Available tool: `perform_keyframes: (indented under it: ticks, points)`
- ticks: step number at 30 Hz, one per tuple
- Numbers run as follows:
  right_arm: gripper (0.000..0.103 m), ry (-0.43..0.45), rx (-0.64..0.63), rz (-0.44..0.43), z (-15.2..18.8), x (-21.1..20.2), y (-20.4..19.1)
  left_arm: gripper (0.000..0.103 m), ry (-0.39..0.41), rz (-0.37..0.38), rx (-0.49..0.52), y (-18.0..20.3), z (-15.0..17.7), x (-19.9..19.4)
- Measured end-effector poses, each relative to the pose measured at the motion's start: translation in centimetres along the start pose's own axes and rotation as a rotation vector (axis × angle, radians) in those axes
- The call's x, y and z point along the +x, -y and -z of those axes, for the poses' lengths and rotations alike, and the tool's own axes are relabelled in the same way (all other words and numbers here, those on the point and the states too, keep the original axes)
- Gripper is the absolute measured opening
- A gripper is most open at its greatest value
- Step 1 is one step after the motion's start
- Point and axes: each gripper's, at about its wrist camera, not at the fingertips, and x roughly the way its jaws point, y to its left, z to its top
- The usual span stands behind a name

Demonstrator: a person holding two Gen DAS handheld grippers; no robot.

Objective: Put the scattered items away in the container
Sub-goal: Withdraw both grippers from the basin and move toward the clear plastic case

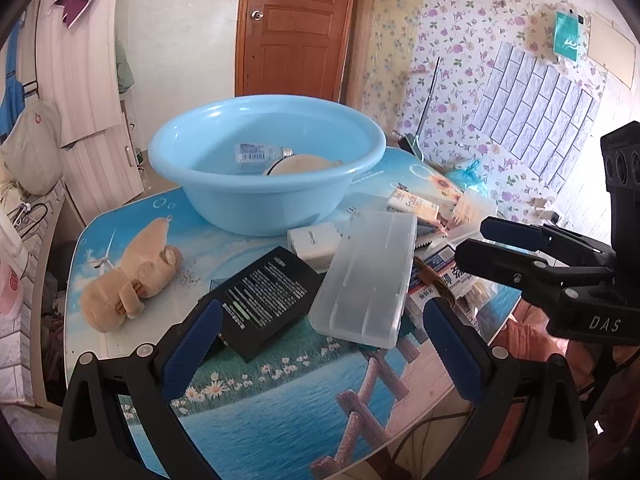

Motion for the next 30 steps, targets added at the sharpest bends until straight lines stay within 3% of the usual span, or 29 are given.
perform_keyframes:
  ticks: [30]
  points:
    - [0.070, -0.024, 0.032, 0.025, 1.2, 0.3, 1.5, 0.101, -0.022, -0.005, -0.004, -0.1, 1.1, 0.6]
